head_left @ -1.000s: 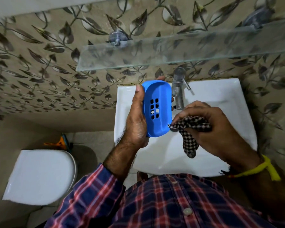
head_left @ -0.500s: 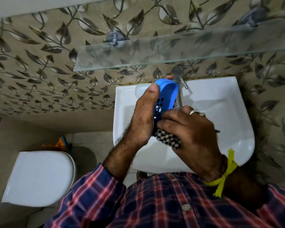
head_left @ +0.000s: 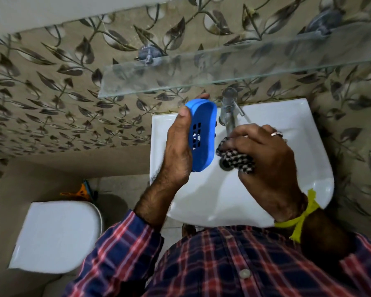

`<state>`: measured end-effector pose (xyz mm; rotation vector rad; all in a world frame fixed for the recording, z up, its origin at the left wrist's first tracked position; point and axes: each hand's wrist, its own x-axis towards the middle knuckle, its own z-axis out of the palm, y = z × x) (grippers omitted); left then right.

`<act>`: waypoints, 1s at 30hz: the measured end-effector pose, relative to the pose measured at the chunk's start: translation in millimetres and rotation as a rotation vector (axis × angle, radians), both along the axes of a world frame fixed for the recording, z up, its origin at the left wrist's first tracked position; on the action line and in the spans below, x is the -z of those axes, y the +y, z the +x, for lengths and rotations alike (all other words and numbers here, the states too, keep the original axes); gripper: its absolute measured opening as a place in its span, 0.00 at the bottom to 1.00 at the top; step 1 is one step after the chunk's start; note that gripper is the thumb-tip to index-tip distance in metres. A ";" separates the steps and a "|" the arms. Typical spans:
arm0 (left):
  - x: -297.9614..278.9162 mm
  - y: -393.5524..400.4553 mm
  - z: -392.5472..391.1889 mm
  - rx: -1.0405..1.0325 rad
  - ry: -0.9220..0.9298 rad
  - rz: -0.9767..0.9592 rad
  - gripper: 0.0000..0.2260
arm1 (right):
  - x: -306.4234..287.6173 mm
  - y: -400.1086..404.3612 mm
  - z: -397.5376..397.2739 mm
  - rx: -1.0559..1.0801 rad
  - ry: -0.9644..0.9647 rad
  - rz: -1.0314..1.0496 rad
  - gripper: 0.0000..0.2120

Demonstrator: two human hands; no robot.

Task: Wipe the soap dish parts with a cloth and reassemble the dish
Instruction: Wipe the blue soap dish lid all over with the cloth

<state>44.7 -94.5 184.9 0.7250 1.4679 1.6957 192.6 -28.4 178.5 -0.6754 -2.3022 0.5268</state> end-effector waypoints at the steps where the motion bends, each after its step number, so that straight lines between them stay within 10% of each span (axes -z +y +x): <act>1: 0.0 0.3 0.5 0.003 -0.013 0.005 0.27 | 0.9 -2.5 -3.1 -0.058 0.022 0.025 0.13; 9: 6.3 -0.9 6.5 0.009 -0.080 -0.023 0.28 | 16.8 -7.9 -2.3 -0.311 -0.170 0.116 0.04; 13: 14.2 -5.8 16.8 0.046 0.053 -0.060 0.28 | 8.1 0.7 4.7 -0.379 -0.333 0.073 0.16; 25: 6.9 -7.3 17.2 -0.061 0.107 -0.075 0.30 | 8.6 11.4 11.0 -0.266 -0.415 0.205 0.13; 30: 8.4 -16.9 3.7 -0.032 0.473 -0.075 0.29 | 1.1 42.7 25.5 -0.008 0.131 -0.236 0.15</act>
